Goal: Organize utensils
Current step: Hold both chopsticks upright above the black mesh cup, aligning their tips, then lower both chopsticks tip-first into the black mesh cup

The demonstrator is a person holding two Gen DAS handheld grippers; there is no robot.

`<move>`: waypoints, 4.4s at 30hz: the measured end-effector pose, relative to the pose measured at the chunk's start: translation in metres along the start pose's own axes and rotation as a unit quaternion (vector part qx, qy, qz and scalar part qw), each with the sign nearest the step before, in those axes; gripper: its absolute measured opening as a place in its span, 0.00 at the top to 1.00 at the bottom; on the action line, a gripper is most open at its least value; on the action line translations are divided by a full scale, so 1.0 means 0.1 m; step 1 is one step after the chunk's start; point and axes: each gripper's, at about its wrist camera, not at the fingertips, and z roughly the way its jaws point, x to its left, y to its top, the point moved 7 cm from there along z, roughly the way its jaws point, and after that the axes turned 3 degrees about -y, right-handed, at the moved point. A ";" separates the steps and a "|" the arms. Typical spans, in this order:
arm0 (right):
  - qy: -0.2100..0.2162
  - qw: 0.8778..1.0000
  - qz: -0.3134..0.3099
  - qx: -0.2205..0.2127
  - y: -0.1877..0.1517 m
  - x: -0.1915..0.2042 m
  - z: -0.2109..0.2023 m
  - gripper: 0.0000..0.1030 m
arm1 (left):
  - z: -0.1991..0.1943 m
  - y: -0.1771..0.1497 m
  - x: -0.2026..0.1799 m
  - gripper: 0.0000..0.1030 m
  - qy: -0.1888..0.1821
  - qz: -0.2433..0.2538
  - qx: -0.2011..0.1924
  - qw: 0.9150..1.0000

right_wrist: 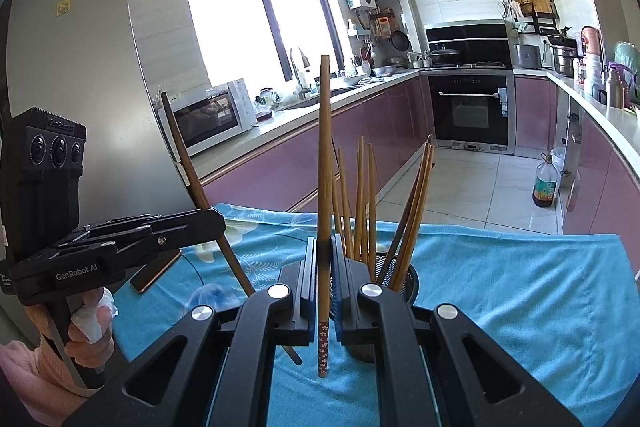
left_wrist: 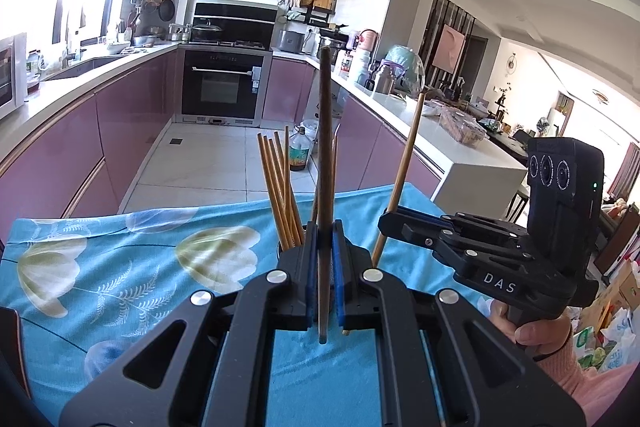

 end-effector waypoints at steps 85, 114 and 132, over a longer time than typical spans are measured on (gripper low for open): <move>-0.037 0.999 0.001 -0.008 0.42 -0.19 0.29 0.94 | 0.34 0.46 -0.11 0.93 -0.001 0.013 -0.006 1.000; -0.044 0.998 0.008 0.039 0.16 -0.25 0.57 0.94 | 0.60 0.27 -0.07 0.93 0.001 0.011 0.044 0.999; -0.045 0.997 0.008 0.056 0.01 -0.26 0.66 0.94 | 0.78 0.14 -0.03 0.93 0.008 0.014 0.064 0.998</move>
